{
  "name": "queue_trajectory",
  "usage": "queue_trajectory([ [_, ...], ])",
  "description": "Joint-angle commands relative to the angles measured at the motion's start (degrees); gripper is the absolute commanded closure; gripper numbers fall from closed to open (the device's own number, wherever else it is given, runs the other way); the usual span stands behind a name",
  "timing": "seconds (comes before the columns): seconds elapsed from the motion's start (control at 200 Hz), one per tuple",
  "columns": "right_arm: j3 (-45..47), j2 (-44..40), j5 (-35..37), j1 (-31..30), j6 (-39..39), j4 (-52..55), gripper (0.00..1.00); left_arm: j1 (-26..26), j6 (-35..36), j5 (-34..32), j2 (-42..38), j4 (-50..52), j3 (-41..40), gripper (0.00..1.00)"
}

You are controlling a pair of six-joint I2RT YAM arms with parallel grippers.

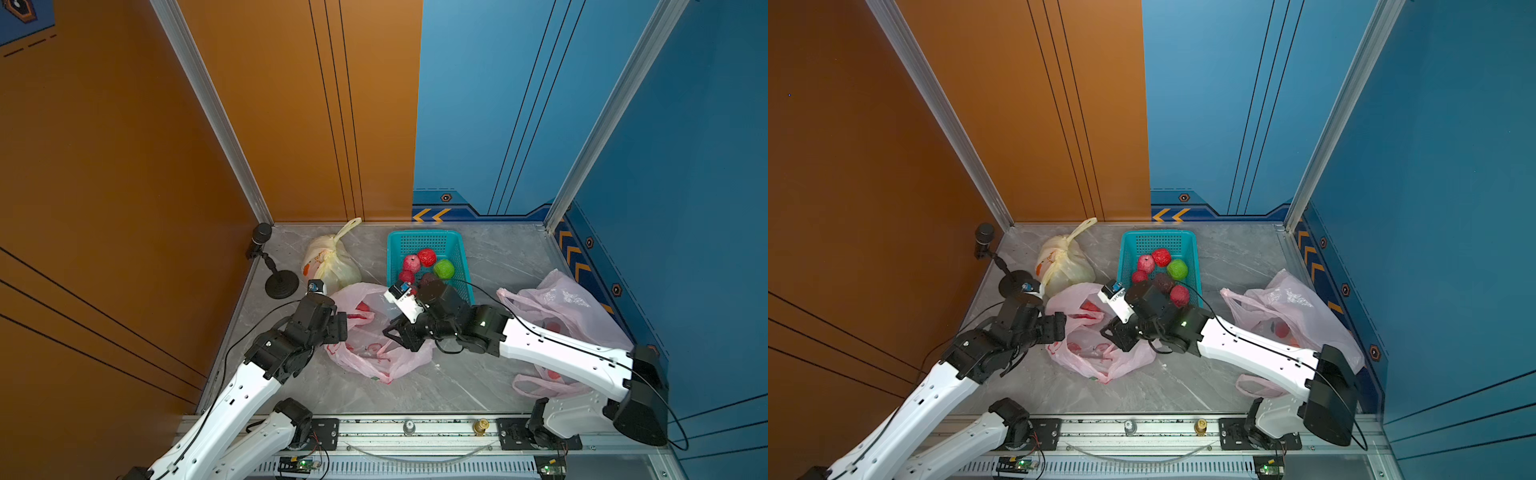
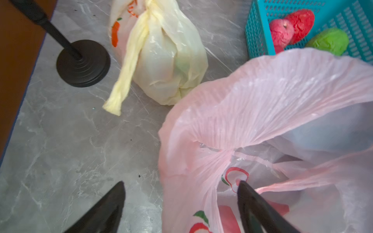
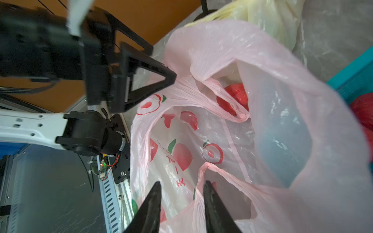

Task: Untie the knot of a plastic bag & take out the apple
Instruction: Adjust the plastic bag at the center of the board.

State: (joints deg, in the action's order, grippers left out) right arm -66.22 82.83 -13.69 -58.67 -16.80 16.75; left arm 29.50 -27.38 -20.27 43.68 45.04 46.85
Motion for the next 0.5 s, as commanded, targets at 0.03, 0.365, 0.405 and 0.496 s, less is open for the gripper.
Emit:
queue_trajectory([
  [0.03,-4.7,6.1,7.2,-1.2,-5.3,-5.0,0.64,0.6,-4.5,-7.6,-4.1,0.1,-1.9,0.09],
  [0.365,-8.8,16.7,16.4,-1.4,-7.6,-10.3,0.67,-0.3,-1.9,-3.4,-1.4,-10.1,-8.5,0.04],
  [0.405,-8.8,16.9,16.4,-1.5,-7.5,-10.5,0.67,-0.5,-1.1,-2.4,-1.0,-12.0,-9.4,0.04],
  [0.496,-7.9,16.8,16.5,-1.6,-7.3,-10.6,0.67,-1.3,0.5,0.7,-1.1,-16.4,-11.5,0.05],
])
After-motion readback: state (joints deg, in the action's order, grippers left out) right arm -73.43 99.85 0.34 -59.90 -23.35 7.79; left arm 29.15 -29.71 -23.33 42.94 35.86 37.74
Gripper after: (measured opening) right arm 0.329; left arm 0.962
